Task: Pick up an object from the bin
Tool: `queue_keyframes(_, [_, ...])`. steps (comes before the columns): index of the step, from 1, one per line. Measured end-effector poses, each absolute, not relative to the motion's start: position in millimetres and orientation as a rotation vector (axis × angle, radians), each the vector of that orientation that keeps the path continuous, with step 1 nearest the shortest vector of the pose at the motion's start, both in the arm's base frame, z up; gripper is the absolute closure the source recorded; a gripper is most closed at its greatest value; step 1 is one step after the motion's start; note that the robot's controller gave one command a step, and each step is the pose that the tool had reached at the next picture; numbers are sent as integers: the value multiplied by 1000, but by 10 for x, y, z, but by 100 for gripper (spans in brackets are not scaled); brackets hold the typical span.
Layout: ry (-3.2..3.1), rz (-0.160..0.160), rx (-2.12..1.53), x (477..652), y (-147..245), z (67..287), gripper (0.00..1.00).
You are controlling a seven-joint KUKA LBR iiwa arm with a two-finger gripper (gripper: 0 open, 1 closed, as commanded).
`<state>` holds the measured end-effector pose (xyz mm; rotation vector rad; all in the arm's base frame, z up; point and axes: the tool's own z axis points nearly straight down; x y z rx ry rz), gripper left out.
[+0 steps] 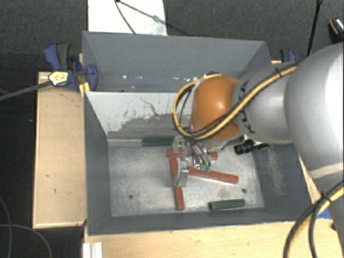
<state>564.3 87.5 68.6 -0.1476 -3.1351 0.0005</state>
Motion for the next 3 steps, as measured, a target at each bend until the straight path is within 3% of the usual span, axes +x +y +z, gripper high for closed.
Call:
queue_keyframes(1, [-3145,2,108,5812,268,709,0])
queue_keyframes(2, [-3146,-2,101,5812,291,713,100])
queue_keyframes(3, [-3152,-3,-1,5851,470,2221,100])
